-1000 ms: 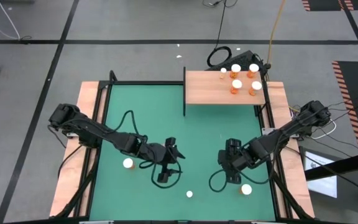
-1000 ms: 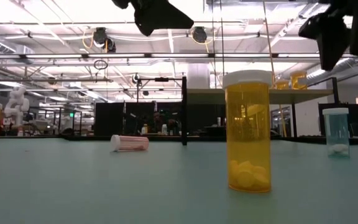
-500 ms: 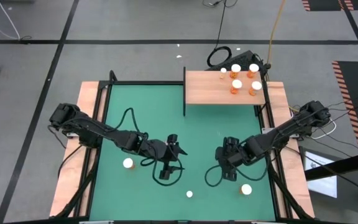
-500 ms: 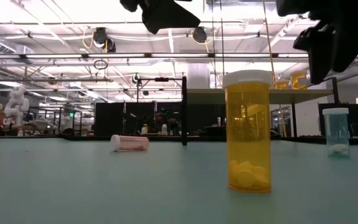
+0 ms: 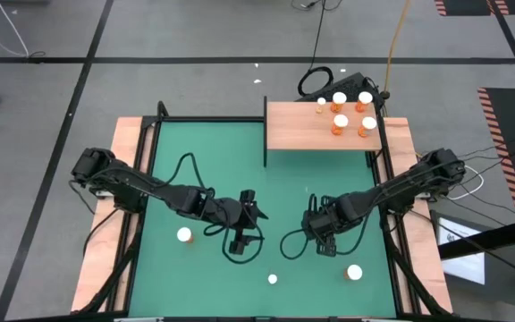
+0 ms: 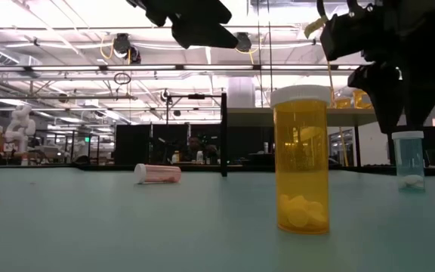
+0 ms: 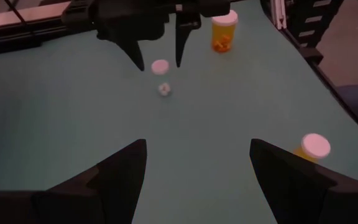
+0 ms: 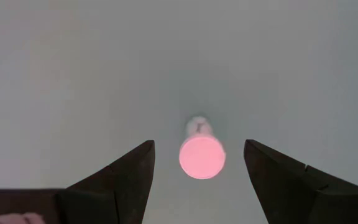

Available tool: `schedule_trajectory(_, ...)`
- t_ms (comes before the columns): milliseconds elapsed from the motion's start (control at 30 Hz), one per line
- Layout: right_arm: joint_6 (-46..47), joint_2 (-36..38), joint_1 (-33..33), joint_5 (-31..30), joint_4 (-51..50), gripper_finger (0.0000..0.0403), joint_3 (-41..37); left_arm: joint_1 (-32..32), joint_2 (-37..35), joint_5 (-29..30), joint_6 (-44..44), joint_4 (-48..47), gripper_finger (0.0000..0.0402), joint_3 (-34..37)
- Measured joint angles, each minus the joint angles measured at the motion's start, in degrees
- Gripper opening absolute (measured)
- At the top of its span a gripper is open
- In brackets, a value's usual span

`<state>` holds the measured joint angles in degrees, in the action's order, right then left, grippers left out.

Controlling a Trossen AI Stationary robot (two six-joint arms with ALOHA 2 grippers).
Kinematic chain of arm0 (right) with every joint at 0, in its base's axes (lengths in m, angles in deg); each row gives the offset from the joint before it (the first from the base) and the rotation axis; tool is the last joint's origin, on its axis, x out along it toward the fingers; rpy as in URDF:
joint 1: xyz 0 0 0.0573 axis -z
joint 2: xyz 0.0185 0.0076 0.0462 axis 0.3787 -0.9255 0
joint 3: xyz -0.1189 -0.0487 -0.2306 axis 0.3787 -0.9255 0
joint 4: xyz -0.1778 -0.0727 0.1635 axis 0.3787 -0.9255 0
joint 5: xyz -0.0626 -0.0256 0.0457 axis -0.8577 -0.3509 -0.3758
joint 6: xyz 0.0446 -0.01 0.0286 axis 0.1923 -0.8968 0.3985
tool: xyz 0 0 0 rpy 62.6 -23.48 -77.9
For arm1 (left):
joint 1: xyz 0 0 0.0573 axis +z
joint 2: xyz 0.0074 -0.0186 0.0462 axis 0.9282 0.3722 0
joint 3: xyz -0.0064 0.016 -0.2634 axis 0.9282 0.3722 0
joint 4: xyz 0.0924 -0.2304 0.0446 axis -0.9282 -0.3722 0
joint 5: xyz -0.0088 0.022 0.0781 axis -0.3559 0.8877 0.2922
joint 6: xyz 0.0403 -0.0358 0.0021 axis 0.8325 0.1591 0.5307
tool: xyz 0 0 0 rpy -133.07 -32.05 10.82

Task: Pick and place medicine bottles onto shelf by color
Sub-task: Put the blue pill bottle on the shelf

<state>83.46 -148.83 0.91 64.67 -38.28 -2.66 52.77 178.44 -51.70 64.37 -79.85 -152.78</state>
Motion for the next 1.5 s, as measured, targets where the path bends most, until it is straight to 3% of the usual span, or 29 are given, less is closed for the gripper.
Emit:
schedule_trajectory(333, 2.5, 0.0, -1.1, -0.1, -0.1, 0.0241, 0.0, 0.7, 0.0, 0.0, 0.0, 0.3, 0.0285, 0.0)
schedule_trajectory(800, 4.0, -0.1, -3.5, -3.3, 0.7, 0.0188, 0.0, 0.7, 0.0, 0.0, -0.1, 0.3, 0.0285, 0.0)
schedule_trajectory(1500, 2.8, -0.1, -3.5, -6.2, 1.2, 0.0187, -2.8, 0.7, 0.0, 0.0, 0.1, 0.4, 0.0285, 0.0)
